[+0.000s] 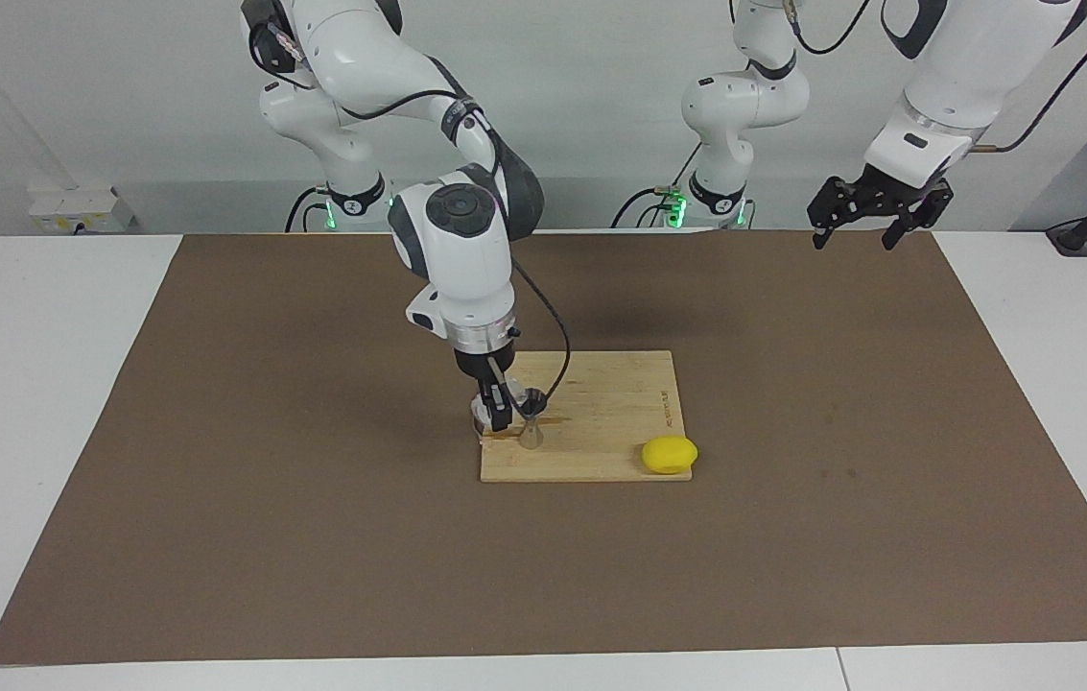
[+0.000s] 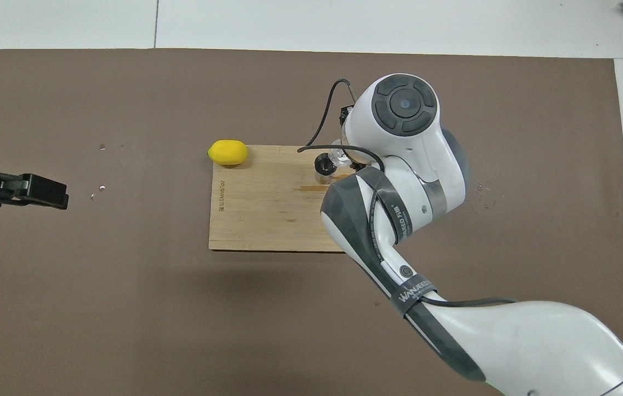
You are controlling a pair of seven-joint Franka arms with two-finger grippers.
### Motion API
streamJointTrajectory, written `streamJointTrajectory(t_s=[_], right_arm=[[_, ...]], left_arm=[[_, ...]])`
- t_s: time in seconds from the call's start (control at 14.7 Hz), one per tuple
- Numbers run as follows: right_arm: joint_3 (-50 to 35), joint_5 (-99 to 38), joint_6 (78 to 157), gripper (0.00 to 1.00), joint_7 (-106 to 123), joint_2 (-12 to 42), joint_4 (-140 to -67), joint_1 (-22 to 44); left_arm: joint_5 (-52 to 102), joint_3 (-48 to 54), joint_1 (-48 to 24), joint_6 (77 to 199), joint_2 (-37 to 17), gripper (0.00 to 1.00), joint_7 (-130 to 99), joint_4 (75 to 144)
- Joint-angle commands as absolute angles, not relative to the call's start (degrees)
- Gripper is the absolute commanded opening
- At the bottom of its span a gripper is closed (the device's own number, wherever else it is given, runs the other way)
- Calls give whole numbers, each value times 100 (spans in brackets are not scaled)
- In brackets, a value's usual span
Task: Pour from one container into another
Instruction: 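Tilt the glass cup with the right gripper above the metal cup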
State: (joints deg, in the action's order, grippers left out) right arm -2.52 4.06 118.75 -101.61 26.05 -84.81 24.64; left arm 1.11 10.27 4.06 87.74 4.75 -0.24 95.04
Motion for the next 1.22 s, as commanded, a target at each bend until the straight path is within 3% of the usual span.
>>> streamJointTrajectory(t_s=[0.0, 1.15], right_arm=[[-264, 711, 11786, 0, -9941, 2646, -8350, 2522], [-272, 1564, 11839, 0, -9343, 2558, -8613, 2750]], left_arm=[[149, 783, 124, 8745, 641, 100, -18, 9712], [149, 773, 264, 8754, 668, 100, -18, 9677]])
